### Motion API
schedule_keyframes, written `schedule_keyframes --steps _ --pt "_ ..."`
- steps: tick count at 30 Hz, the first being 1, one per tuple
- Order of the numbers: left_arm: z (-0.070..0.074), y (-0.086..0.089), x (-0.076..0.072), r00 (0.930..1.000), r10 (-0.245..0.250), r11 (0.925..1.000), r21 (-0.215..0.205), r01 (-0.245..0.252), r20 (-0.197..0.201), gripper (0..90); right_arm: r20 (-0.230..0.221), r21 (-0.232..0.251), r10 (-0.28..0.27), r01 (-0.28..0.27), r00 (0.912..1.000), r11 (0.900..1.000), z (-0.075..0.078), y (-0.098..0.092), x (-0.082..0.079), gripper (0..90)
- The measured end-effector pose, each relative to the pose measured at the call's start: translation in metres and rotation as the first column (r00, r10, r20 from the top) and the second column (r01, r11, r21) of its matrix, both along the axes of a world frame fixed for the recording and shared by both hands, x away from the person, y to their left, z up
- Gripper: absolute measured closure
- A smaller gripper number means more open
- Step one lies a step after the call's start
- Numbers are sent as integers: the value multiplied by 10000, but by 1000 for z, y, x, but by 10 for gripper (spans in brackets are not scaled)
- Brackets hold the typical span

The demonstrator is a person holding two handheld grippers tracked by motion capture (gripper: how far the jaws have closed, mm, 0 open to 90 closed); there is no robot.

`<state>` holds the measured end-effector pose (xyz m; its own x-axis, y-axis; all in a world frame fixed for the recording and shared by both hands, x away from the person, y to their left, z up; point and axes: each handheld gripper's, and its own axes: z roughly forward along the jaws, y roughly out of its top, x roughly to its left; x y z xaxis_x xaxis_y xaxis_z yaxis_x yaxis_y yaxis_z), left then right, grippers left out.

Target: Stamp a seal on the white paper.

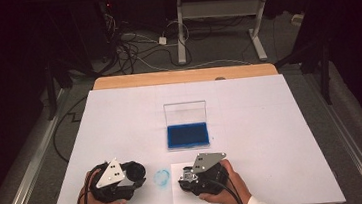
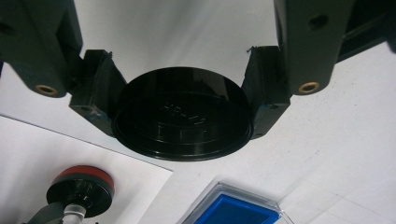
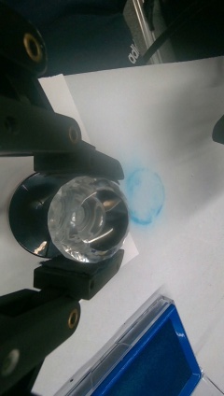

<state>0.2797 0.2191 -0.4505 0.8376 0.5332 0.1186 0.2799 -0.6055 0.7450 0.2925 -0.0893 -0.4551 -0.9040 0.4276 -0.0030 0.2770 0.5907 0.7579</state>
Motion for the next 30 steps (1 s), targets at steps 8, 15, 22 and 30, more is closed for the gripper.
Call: schedule_keyframes --steps 8,15,22,30 --pt "0 0 -1 10000 -23 10000 -41 23 36 369 -103 88 9 -8 9999 10000 0 -2 2 569" --pt "0 0 0 10000 -46 10000 -11 46 12 369 149 -230 37 -34 9999 9997 1 1 -1 568" --pt "0 0 0 10000 -67 10000 -21 67 22 368 105 -276 6 -3 9999 9996 1 1 -1 568" --pt "1 0 1 10000 -80 10000 -25 80 41 368 229 976 -270 246 9994 9949 29 -13 4 568"
